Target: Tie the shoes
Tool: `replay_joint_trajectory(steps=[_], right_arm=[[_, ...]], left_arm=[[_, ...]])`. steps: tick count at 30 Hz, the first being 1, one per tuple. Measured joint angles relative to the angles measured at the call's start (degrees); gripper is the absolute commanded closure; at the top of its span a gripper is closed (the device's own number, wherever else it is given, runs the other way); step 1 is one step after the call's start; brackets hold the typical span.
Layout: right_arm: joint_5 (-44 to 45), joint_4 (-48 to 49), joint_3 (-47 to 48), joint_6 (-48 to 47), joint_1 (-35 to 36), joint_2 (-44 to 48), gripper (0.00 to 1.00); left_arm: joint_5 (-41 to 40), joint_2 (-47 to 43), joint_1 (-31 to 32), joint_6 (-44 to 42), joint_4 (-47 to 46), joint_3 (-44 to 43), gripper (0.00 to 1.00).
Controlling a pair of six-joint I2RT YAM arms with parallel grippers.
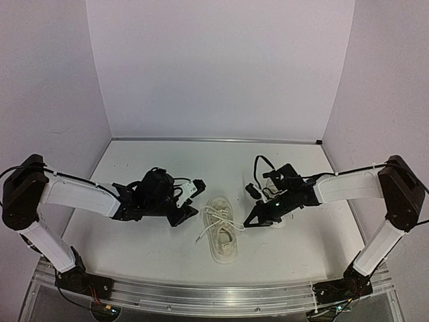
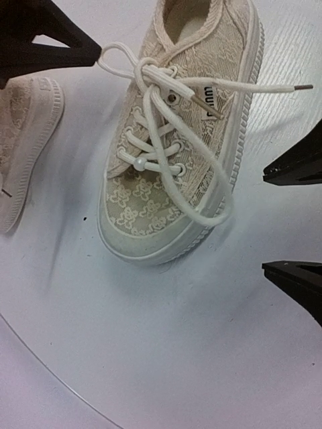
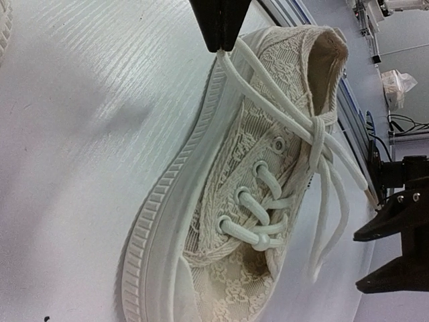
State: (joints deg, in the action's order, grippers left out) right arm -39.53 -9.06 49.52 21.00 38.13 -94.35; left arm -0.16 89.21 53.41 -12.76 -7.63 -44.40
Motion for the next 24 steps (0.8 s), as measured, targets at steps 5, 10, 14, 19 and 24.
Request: replay_joint_trajectory(steps=[5,10,14,19,24], right_arm=[[-1.1,-0.03,0.64,-0.21,0.05,-0.07,1.0],[-1.68,-0.02,1.35,-0.22,0.15,-0.29,1.0],[-1.87,-0.02,1.51,-0.22,0.15,-0.42,1.0],[-1.9,-0.02,1.51,-0.22,0.15,-0.44,1.0],[-1.9,-0.02,1.51,-0.22,0.15,-0.44,1.0]], left_arm=[[-2.23,-5.55,0.53,1.97,2.12,1.57,0.56],[-1.21,-5.13,2.17,3.84,5.16,2.47,0.49],[2.52,-1.07,3.95,4.95,5.88,2.53,0.49],[6.37,4.5,4.56,5.66,6.02,2.52,0.5],[9.03,8.35,4.58,6.02,5.89,1.04,0.57]])
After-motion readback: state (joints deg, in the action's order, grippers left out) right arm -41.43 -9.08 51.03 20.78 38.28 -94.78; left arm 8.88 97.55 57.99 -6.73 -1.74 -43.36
